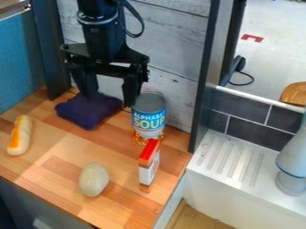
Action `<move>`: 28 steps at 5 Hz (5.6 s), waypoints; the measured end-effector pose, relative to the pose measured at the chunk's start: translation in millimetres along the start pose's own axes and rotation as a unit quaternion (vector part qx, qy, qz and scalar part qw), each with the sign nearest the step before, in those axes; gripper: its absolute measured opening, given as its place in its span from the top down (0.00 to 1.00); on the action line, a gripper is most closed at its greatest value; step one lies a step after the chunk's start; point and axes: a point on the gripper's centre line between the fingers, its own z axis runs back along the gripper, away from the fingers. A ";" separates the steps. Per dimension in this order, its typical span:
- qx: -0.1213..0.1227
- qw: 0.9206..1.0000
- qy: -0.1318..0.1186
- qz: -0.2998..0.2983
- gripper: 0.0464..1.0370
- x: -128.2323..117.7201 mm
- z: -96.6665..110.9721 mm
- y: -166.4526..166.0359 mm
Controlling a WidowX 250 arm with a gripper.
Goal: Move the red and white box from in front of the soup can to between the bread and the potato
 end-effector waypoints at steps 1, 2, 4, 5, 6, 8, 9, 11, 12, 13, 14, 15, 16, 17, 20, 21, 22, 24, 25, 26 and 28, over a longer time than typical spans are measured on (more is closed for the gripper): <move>0.003 1.000 0.011 0.000 0.03 -2.6 -7.0 -0.1; 0.008 1.000 -0.001 -0.010 0.03 4.8 -29.1 -7.7; -0.033 0.998 -0.016 -0.048 0.03 10.5 -51.1 -24.8; -0.049 0.996 -0.003 -0.070 0.03 11.3 -73.2 -32.0; -0.053 0.996 0.012 -0.073 0.03 11.7 -96.1 -35.9; -0.048 0.996 0.012 -0.079 0.03 23.7 -119.1 -48.9; -0.052 0.995 0.015 -0.078 0.03 25.9 -125.7 -52.8; -0.040 0.996 0.029 -0.078 0.34 25.7 -133.0 -61.7; -0.032 0.996 0.035 -0.076 0.60 24.1 -132.5 -58.9; -0.013 0.996 0.050 -0.077 0.65 19.9 -129.4 -56.7; -0.023 0.996 0.040 -0.081 0.65 21.1 -104.3 -59.0; -0.060 0.995 0.018 -0.073 0.65 21.4 -68.1 -54.5; -0.058 0.998 -0.002 -0.026 0.65 14.7 -35.1 -23.5; -0.037 0.999 -0.018 0.032 0.65 4.4 -13.3 25.9; -0.004 0.994 -0.028 0.108 0.65 12.3 -56.6 94.4; 0.006 0.991 -0.020 0.133 0.65 22.5 -73.0 115.4; 0.002 0.989 -0.006 0.150 0.65 27.2 -95.5 132.0; -0.016 0.987 0.009 0.163 0.65 35.6 -128.7 133.6; -0.018 0.987 0.010 0.162 0.65 40.9 -133.0 134.4; -0.019 0.986 0.008 0.164 0.65 44.5 -134.0 134.5; -0.020 0.985 0.013 0.171 0.28 42.9 -136.9 134.4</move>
